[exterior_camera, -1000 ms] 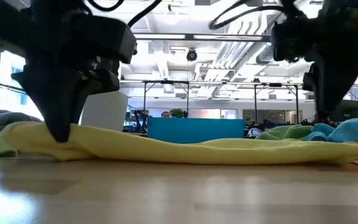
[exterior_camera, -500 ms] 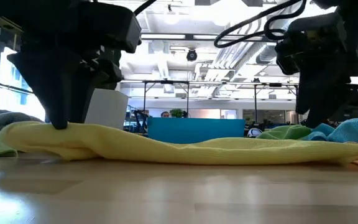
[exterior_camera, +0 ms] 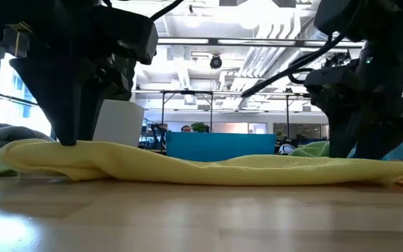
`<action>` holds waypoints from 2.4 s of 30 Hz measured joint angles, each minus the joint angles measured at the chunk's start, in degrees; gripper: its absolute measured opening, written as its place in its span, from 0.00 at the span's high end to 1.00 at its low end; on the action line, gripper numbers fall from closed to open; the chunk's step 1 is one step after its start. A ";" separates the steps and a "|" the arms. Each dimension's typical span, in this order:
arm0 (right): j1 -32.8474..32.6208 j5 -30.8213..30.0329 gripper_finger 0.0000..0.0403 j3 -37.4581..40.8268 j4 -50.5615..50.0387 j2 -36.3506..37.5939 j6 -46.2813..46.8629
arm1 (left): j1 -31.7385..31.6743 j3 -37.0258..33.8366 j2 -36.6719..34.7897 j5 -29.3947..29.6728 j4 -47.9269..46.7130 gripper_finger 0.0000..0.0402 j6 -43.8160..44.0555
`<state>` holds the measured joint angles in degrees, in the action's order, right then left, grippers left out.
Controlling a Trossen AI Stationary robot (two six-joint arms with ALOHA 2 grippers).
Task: Fold microfiber towels
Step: Fold the yellow microfiber towel
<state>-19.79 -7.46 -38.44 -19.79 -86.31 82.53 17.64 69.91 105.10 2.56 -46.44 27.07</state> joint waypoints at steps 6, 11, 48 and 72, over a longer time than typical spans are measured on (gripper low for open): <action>-0.11 0.45 0.48 -0.16 4.82 -2.63 -0.06 | 0.01 0.00 0.00 0.00 0.02 0.67 -0.02; -0.13 0.49 0.51 -0.28 6.05 -3.50 -0.49 | -0.03 0.00 0.00 0.01 0.04 0.67 -0.04; -0.20 3.39 1.00 -0.20 -9.85 0.68 -6.09 | -0.21 6.85 -0.04 4.46 -4.88 0.67 5.42; -0.09 7.74 1.00 -16.49 -44.52 0.82 -15.97 | -0.86 16.87 -0.04 1.95 -7.97 0.67 6.58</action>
<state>-19.88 0.28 -54.93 -64.31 -85.49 66.57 16.78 86.78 105.06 4.51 -54.41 33.65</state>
